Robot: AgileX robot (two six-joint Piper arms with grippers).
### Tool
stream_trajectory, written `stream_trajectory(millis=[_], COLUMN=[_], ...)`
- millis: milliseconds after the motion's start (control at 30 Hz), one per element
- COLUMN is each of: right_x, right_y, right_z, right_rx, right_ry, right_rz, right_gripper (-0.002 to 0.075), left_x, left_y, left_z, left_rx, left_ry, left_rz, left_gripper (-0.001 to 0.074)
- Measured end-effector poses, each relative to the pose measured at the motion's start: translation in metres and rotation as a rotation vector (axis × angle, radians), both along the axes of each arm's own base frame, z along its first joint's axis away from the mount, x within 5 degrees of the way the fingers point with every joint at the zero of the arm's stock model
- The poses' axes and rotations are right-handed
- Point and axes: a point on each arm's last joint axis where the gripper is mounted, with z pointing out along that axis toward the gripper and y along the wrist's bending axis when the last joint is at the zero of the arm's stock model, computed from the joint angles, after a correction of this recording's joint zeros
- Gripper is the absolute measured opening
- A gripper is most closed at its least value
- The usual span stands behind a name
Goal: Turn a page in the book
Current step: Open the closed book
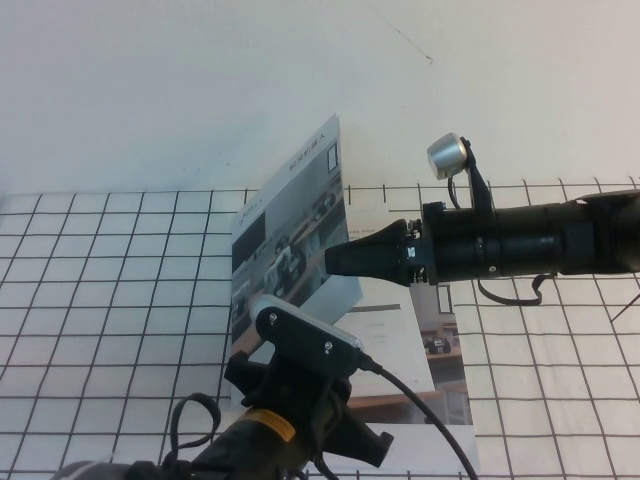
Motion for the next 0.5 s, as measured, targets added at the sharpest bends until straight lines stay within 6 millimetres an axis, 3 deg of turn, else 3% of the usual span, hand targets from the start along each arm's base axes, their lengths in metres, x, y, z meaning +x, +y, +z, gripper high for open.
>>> stream_trajectory(millis=[500], right_x=[0.010], right_y=[0.003], right_z=[0.016], right_rx=[0.024], right_ry=[-0.034], right_rz=[0.005], right_gripper=[0.0407], left_x=[0.015], left_y=[-0.002], left_z=[-0.030], left_rx=[-0.079], left_ry=[-0.055], left_rz=[0.160], left_gripper=[-0.0003])
